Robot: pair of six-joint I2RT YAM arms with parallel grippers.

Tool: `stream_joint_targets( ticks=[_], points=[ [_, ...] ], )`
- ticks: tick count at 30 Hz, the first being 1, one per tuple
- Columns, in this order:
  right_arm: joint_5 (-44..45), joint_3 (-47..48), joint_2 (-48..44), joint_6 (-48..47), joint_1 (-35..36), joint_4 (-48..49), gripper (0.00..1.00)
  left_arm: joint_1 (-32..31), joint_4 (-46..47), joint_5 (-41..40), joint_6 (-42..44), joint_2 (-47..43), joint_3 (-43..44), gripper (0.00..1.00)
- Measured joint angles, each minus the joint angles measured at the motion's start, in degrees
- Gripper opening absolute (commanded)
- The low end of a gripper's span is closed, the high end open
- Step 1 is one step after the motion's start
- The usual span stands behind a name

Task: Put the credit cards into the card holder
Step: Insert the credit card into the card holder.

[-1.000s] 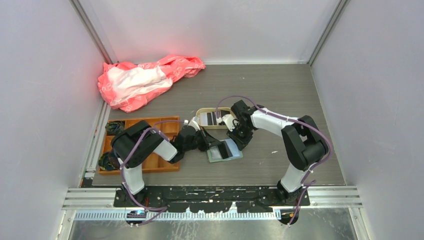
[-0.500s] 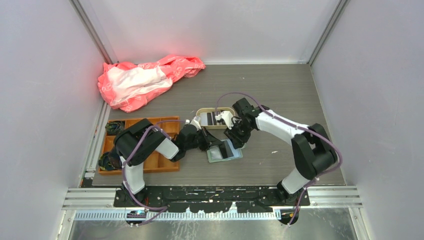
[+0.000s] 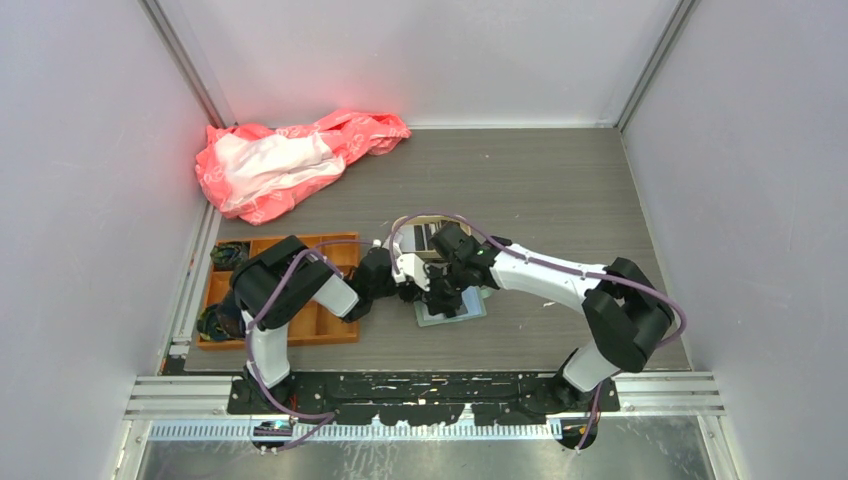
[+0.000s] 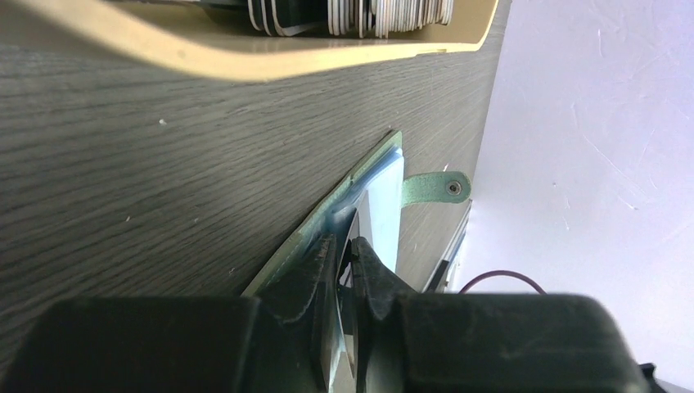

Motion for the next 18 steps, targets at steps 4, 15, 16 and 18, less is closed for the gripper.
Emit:
stream_joint_targets(
  ticks=[4,15,16,18],
  points=[
    [3.3,-3.3,0.0,-0.2,2.0,5.2,0.18,0.3,0.2,1.0,-0.9,0.6,0.2,0.14],
    [14.0,-9.0,0.8,-0.5,2.9,15.1,0.18,1.0,2.1,3.0,-2.4,1.8,0.3,0.18],
    [14.6,-9.0,0.8,-0.6,2.9,15.5,0.18,1.0,2.1,3.1,-2.5,1.8,0.3,0.18],
    [15.7,-9.3,0.8,-0.9,3.0,16.0,0.18,1.0,2.3,3.2,-2.6,1.9,0.3,0.19]
  ],
)
